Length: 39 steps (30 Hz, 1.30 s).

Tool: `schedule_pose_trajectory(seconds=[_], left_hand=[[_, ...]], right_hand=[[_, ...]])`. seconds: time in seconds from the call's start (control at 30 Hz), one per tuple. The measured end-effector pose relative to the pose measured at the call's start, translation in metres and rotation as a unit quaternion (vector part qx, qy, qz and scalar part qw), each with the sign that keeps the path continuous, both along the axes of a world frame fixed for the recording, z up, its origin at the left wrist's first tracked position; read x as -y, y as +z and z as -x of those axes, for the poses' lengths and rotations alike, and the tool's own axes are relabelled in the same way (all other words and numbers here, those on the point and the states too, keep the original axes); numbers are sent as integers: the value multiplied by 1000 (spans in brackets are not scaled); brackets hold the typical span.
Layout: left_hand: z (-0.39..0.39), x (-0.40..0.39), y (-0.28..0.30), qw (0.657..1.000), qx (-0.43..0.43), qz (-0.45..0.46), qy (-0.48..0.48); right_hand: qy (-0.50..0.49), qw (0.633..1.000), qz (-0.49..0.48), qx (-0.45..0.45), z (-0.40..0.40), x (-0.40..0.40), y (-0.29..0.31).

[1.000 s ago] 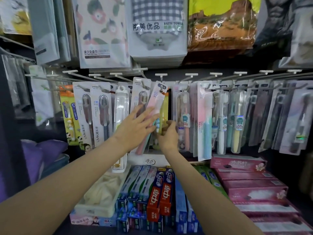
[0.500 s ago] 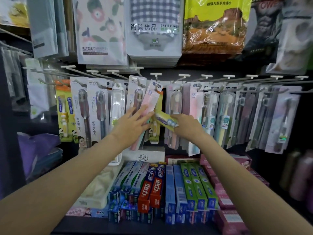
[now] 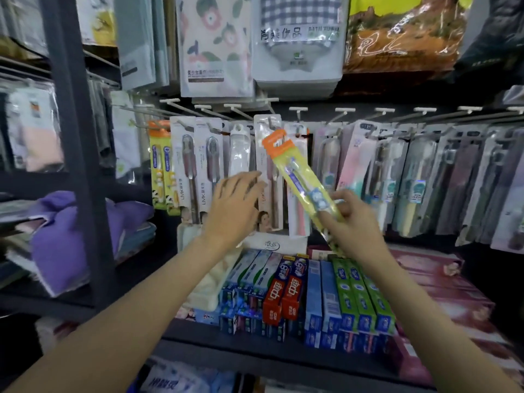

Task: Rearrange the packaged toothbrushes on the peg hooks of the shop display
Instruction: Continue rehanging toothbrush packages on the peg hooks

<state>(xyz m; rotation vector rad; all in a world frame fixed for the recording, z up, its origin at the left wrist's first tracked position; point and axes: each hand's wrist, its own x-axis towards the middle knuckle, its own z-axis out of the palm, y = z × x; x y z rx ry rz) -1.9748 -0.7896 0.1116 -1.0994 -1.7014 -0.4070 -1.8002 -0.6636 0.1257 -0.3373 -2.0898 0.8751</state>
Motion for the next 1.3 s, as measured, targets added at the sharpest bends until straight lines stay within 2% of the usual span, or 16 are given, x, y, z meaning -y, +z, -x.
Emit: schedule_pose_trajectory(seconds=[0.13, 0.23, 0.3, 0.5, 0.6, 0.63, 0.73, 0.8, 0.93, 1.03, 1.17, 1.3], left_hand=[[20, 40, 10, 977, 134, -166, -22], [58, 70, 10, 926, 254, -279, -24], [91, 89, 6, 892, 332, -304, -26], [150, 100, 5, 858, 431, -271, -76], [158, 89, 10, 836, 462, -271, -118], [159, 86, 11, 835, 467, -264, -121], [156, 74, 10, 868, 432, -200, -138], [151, 66, 5, 876, 422, -175, -156], [152, 62, 8, 839, 464, -233, -162], [158, 62, 16, 817, 501, -241, -151], [158, 61, 18, 837, 482, -202, -164], [157, 64, 1, 859, 474, -114, -156]], right_hand=[[36, 997, -62, 27, 35, 30, 2], [50, 992, -100, 52, 69, 58, 8], [52, 989, -115, 74, 96, 79, 11], [22, 985, -147, 89, 166, 124, 3], [-24, 971, -206, 117, 179, 129, -2], [-44, 966, -227, 119, 179, 129, -3], [-94, 954, -264, 109, 176, 127, -5], [-116, 945, -285, 112, 174, 125, -3], [-134, 934, -307, 125, 171, 123, 3], [-146, 929, -314, 132, 168, 123, 4], [-124, 936, -299, 137, 168, 122, 1], [-108, 943, -284, 139, 169, 118, -1]])
